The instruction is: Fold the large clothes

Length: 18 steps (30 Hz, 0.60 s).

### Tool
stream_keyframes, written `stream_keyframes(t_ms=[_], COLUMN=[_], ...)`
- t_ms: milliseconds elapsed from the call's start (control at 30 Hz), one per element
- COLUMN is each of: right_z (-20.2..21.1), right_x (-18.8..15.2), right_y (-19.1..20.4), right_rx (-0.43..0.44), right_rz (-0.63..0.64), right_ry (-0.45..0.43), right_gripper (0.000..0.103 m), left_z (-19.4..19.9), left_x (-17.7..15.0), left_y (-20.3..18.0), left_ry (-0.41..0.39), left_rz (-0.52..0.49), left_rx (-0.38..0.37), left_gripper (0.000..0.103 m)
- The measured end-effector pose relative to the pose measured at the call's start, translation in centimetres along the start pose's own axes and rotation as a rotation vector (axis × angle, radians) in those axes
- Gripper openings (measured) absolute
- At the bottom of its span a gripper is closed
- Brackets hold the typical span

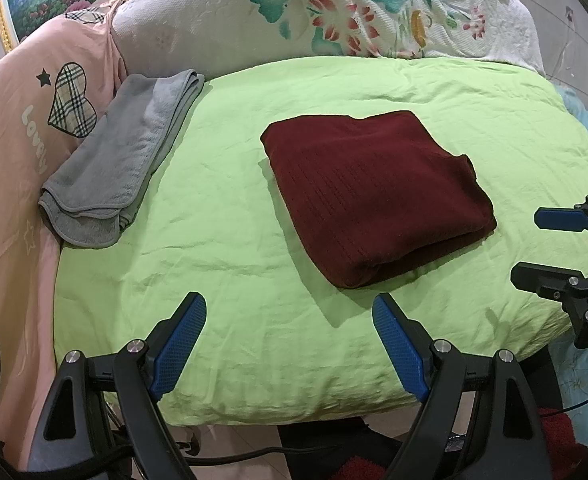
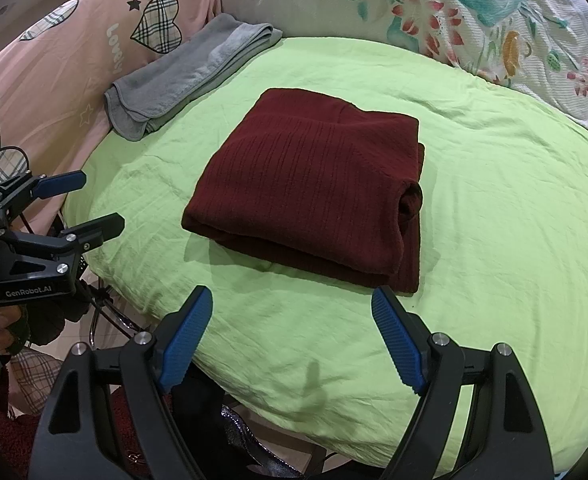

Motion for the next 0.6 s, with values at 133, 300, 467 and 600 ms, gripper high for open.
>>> stream_keyframes(t_ms=[133, 300, 467, 600], right_z=[0.0, 0.1, 0.1, 0.1], right_x=[0.0, 0.3, 0.7, 0.9], right_y=[0.1, -0.1, -0.8, -1.0], right_rx=[0.001, 0.0, -0.003, 0.001], right_rz=[0.0, 0.0, -0.006, -0.01], right_ry=[-0.001, -0.007, -0.009, -0.012], right_gripper=[0.082, 0.082, 0.082, 0.082], left_z=[-0.1, -0.2, -0.3, -0.5], left_x=[0.2, 0.4, 0.7, 1.1], left_y=[0.1, 0.3, 0.2, 0.2], left_ry=[-0.003, -0.012, -0.025, -0.026], left_rz=[0.003, 0.007, -0.004, -0.007], left_rx=[-0.003, 0.006, 0.017, 0.013], left_gripper=[0.086, 0.086, 0.086, 0.086])
Point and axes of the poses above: each gripper's, at about its wrist camera, not at the fingertips, and z roughly against the way its jaws point, y to its left, x to its top, the point moved 2 cm from there along -z, roughly the way its jaws point, and after that the axes turned 6 degrees about x, right-handed, at the moved point
